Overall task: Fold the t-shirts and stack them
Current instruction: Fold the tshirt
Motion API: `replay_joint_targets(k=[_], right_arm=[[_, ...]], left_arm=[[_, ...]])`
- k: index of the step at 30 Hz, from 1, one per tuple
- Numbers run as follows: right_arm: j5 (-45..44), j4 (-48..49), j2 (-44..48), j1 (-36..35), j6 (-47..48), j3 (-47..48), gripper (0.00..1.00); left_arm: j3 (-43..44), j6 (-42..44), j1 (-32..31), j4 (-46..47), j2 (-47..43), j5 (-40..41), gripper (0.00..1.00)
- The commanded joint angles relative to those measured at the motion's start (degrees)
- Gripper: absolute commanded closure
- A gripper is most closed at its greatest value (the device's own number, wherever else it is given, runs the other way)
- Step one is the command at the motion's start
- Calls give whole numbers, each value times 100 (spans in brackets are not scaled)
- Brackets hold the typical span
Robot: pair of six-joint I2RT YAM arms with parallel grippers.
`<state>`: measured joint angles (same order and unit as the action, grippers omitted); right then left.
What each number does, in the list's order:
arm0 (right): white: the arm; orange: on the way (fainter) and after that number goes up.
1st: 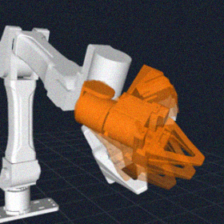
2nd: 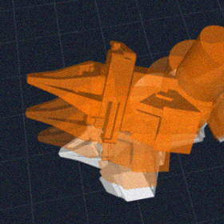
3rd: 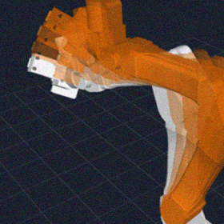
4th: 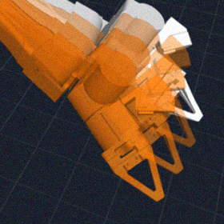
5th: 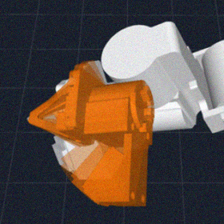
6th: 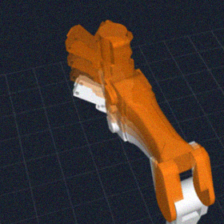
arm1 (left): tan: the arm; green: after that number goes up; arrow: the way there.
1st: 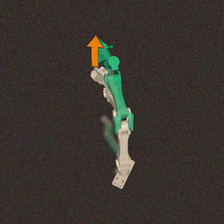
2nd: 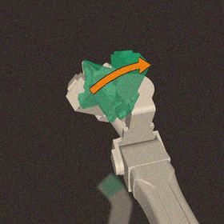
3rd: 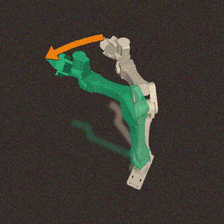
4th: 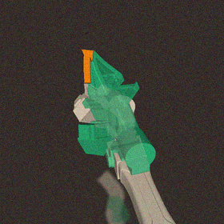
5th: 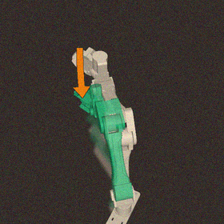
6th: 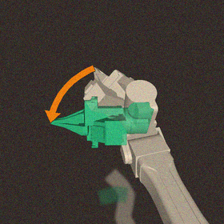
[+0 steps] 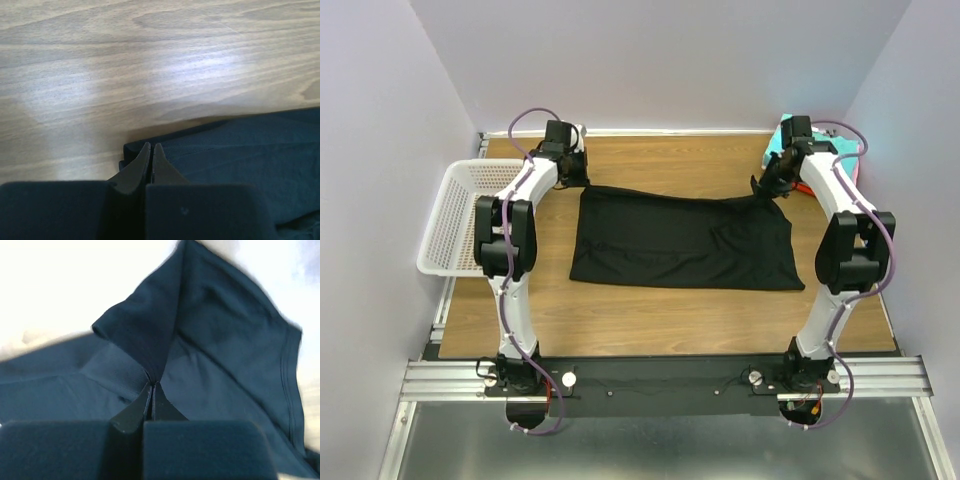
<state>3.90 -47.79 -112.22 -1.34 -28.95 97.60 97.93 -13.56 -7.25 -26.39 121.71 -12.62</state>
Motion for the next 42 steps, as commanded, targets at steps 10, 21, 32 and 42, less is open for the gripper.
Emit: replay_joint_targets(k=[10, 21, 32, 42], right_arm=[[-733, 85, 1377, -235, -603, -1805, 99], [-715, 165, 2125, -244, -902, -2860, 100], [-619, 270, 2521, -261, -1051, -3528, 100], [-522, 147, 3355, -358, -1175, -3775, 54]], left_arm=[[-1337, 258, 21, 196, -1228, 23, 100], [-2585, 134, 21, 293, -2151, 163, 100], [-3324, 38, 21, 82, -2591, 181, 98], [-3554, 3, 21, -419, -3347, 383, 50]])
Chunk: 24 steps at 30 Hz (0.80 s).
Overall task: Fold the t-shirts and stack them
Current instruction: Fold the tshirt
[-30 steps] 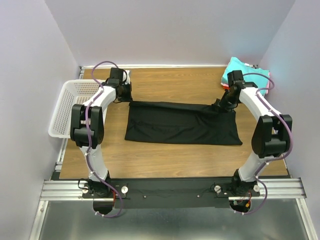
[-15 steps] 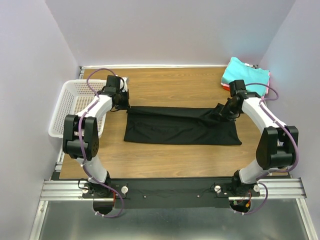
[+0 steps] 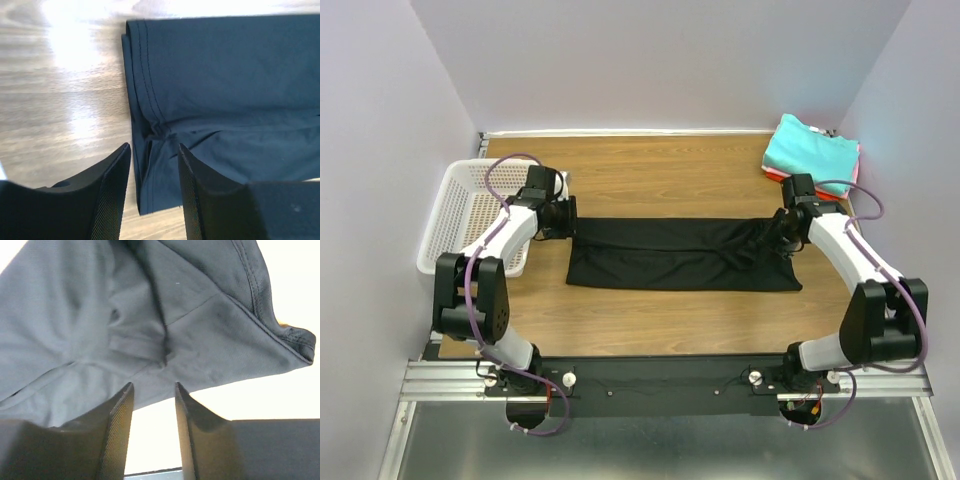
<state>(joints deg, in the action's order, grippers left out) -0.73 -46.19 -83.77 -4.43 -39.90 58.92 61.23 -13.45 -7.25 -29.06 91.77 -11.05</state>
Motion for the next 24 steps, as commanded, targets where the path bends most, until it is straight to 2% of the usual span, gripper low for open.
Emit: replay_joint_targets(k=[1, 8, 12, 17, 24], right_arm=[[-76, -12, 537, -50, -53, 137, 53], [-32, 233, -121, -128, 325, 665, 54], [-6, 418, -613, -497, 360, 911, 56], [-269, 445, -1290, -849, 369, 1131, 58], [-586, 445, -1643, -893, 518, 1043, 64]], left_arm=[[178, -17, 21, -135, -352, 226, 50], [969, -87, -31, 242, 454, -81, 50], [1346, -158, -66, 462, 939, -362, 50], [1286, -167, -102, 568, 1396, -626, 50], [891, 1, -110, 621, 1572, -794, 50]])
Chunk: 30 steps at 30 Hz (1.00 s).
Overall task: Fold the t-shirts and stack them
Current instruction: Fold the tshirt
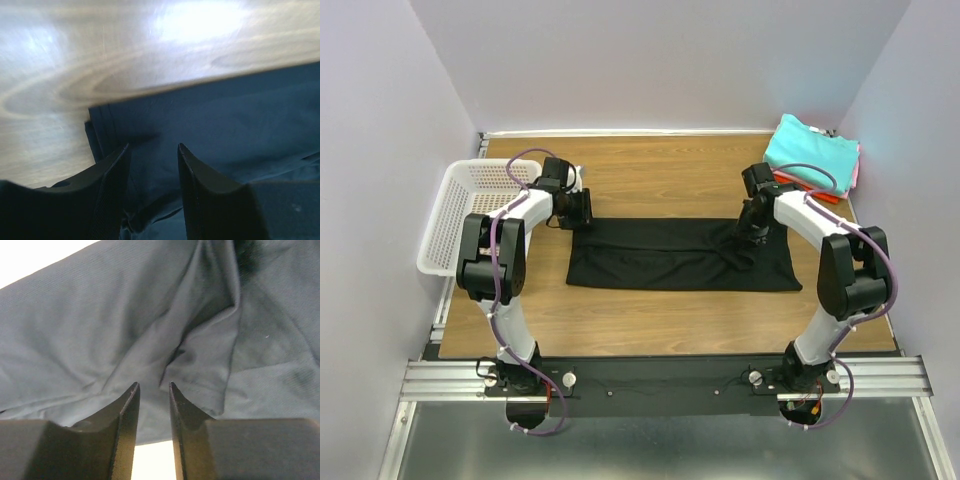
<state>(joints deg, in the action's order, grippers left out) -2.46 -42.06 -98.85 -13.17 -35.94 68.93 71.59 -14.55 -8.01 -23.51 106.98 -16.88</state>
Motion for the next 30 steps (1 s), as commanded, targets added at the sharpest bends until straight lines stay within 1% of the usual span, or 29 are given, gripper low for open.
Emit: replay_joint_targets(k=[1, 8, 15, 17, 20, 21, 23, 24, 30], right_arm=[[-431, 40, -178, -19, 131, 7, 65], [-492, 32, -406, -28, 202, -64, 66], [-554, 40, -601, -54, 290, -11, 67], [-563, 40, -679, -54, 316, -2, 69], [-519, 32, -759, -54, 342, 42, 80], [-510, 32, -767, -46, 342, 59, 87], [-519, -12, -689, -45, 316, 86, 94], [-554, -30, -636, -45, 255, 86, 99], [-817, -486, -13, -46, -70, -28, 100]], left_arm=[[-172, 153, -34, 57, 42, -166, 50], [-286, 189, -34, 118, 25, -166, 49], [-216, 207, -34, 153, 174, -210, 49], [-225, 198, -34, 162, 174, -210, 49], [-242, 215, -34, 162, 192, -192, 49], [-260, 207, -34, 162, 200, -192, 49], [-269, 242, -34, 171, 236, -131, 49], [-286, 250, -34, 171, 244, -70, 49], [-304, 312, -34, 215, 420, 10, 49]])
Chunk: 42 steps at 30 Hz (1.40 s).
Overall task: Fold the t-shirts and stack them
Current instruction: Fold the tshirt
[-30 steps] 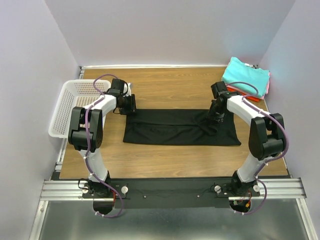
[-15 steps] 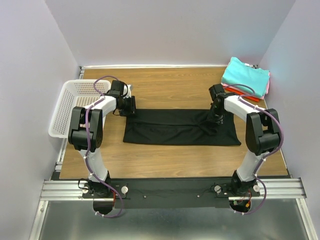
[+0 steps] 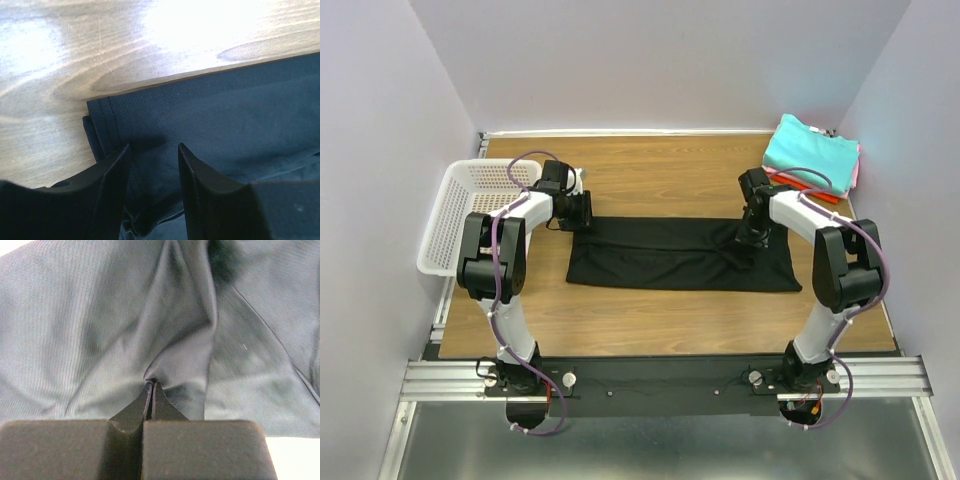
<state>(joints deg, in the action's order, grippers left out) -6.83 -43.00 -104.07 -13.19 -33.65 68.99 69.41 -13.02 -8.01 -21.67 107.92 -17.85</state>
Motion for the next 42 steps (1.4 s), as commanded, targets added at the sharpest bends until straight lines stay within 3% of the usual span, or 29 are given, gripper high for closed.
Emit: replay_joint_targets(k=[1, 10, 27, 29, 32, 34, 37, 42], right_arm=[[-424, -454, 615, -52, -352, -35, 100], [-767, -1096, 1617, -43, -994, -465, 99], [-925, -1685, 2023, -35, -1750, -1107, 99], [-969, -1729, 1996, -34, -1777, -1151, 96], [-1048, -1869, 1970, -34, -1777, -1064, 81], [-1162, -1948, 1978, -35, -1698, -853, 60], [-1189, -2028, 1987, -34, -1357, -372, 46], [-970, -1642, 1830, -157, -811, 412, 43]], left_arm=[[-94, 168, -34, 31, 344, 123, 49], [-94, 255, -34, 23, 458, 150, 49], [-85, 423, -25, -13, 537, 18, 49], [-76, 440, -25, -4, 564, -8, 49], [-76, 440, -25, -4, 555, -17, 49], [-85, 440, -25, -4, 537, -17, 49], [-41, 449, -25, -30, 520, -35, 49], [-85, 449, -25, 49, 335, -35, 49]])
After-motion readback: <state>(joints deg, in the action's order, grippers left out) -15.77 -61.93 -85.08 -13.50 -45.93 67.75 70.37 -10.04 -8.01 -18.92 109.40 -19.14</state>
